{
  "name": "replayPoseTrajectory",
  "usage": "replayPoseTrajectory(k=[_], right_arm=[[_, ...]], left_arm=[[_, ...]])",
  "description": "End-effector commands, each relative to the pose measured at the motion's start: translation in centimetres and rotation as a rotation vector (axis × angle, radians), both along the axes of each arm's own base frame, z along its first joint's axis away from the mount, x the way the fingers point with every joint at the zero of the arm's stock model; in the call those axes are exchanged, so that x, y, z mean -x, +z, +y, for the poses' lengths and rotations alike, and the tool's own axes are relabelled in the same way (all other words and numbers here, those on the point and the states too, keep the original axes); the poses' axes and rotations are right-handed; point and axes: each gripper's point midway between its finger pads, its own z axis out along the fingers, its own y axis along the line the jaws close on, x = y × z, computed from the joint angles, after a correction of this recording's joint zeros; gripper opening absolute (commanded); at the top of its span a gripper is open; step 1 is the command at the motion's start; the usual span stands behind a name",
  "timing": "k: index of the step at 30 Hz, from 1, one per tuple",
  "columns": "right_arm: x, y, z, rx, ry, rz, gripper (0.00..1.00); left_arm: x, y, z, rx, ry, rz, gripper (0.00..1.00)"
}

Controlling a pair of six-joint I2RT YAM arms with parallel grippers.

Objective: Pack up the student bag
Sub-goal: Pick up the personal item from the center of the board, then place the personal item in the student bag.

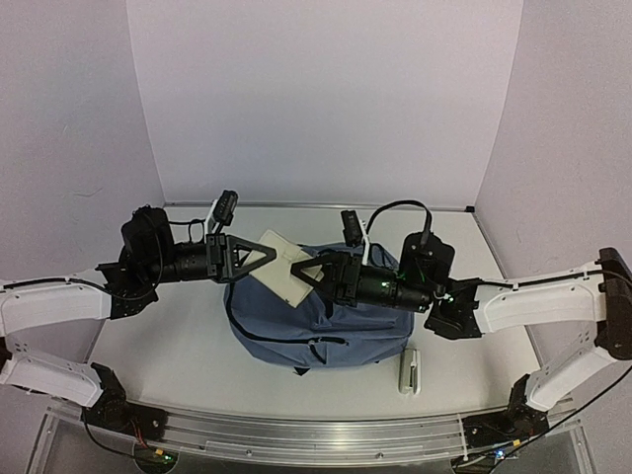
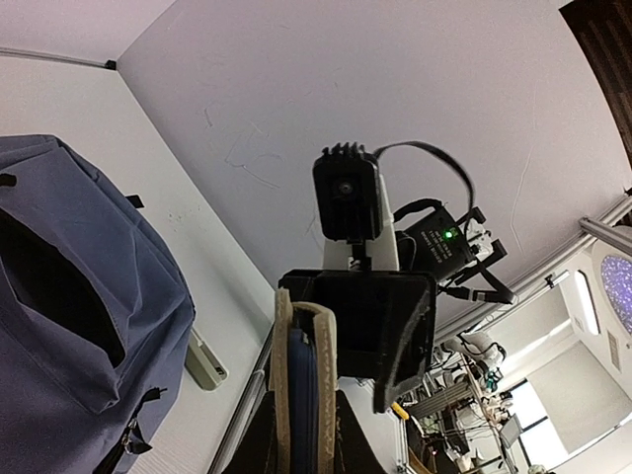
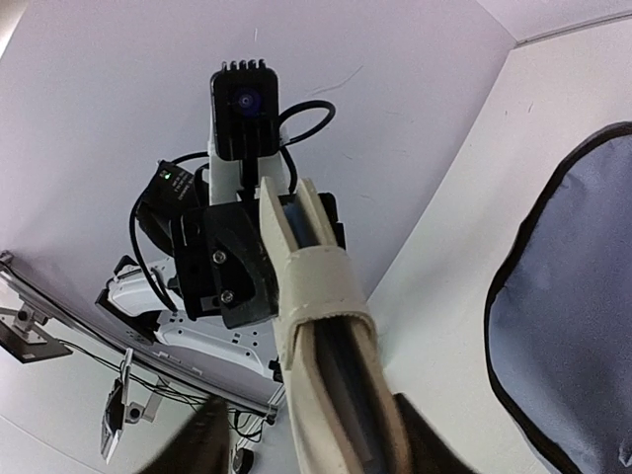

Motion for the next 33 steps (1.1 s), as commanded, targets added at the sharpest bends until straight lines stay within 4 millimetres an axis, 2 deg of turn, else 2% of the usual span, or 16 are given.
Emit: replayPoseTrajectory(k=[1, 4, 6, 8, 12, 15, 18, 25, 30, 33], right_arm=[[0.0, 2.5, 0.3, -0.089, 0.001, -0.049, 0.24], [-0.2, 2.5, 0.4, -0.069, -0.003, -0.064, 0.07], [0.1, 2.7, 0.6, -0.04, 0.028, -0.101, 0.03], [0.7, 2.6, 0.7, -0.007, 0.112, -0.13, 0.03], [1.8, 2.5, 0.4, 0.03, 0.244, -0.166, 0.02], [3.0, 3.0, -0.1, 0.016, 0.364, -0.175, 0.02], [4.0, 3.2, -0.2, 0.012, 0.447, -0.178, 0.03], [3.9, 2.5, -0.3, 0.046, 0.476, -0.18, 0.04], [3.5, 1.7, -0.1, 0.064, 0.47, -0.166, 0.04], [3.2, 1.8, -0.1, 0.066, 0.452, -0.167, 0.04]], left_arm=[[0.5, 2.0, 0.0, 0.061, -0.022, -0.032, 0.14], [1.3, 1.2, -0.2, 0.011, -0.076, -0.005, 0.53], [1.8, 0.5, -0.2, -0.052, -0.104, 0.018, 0.7], [2.3, 0.2, 0.0, -0.103, -0.128, 0.016, 0.76], [3.5, 0.2, 0.4, -0.168, -0.182, 0.015, 0.82], [4.4, -0.1, 0.4, -0.201, -0.237, 0.036, 0.83], [4.9, -0.1, 0.3, -0.207, -0.279, 0.049, 0.79], [5.0, 0.2, 0.1, -0.194, -0.3, 0.058, 0.53], [5.1, 0.1, -0.1, -0.189, -0.317, 0.073, 0.46], [5.2, 0.1, -0.2, -0.185, -0.332, 0.078, 0.31]])
